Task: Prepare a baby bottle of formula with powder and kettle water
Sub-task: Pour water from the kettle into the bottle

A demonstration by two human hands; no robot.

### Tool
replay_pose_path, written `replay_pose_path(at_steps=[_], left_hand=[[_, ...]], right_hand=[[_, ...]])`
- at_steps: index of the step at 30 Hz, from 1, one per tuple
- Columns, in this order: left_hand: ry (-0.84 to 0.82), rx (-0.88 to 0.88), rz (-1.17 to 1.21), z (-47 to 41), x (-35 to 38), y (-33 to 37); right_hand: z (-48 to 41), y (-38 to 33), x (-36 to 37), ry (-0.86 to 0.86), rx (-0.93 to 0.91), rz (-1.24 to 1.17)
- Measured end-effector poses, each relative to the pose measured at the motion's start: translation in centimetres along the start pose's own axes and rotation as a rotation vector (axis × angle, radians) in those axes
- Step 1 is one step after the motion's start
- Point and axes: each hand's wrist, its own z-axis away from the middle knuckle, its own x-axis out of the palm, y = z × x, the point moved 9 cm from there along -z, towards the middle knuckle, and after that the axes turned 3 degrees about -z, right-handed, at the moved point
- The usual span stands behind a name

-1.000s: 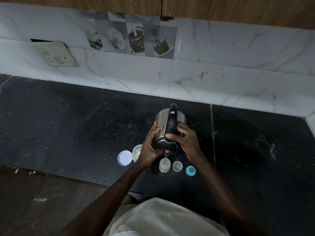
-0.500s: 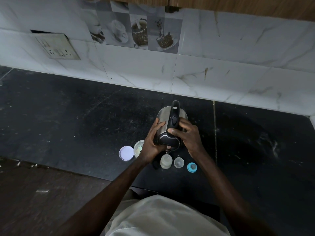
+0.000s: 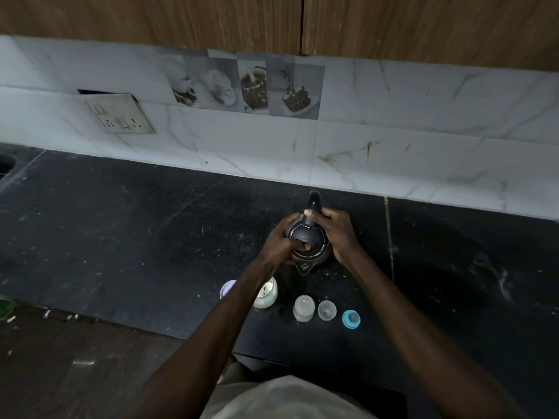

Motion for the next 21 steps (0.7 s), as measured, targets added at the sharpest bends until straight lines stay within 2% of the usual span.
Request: replay_pose_path(at_steps=[8,21], left_hand=[[0.033,-0.149,-0.016,-3.6,-2.0,1.0],[0.046,-0.158,-0.066,-7.2,-3.0,3.1]], right_hand=[[-4.4,0.0,1.1,0.001,0.088,-0.016],[-10.2,1.9,1.4,0.001,0.197,0.017]])
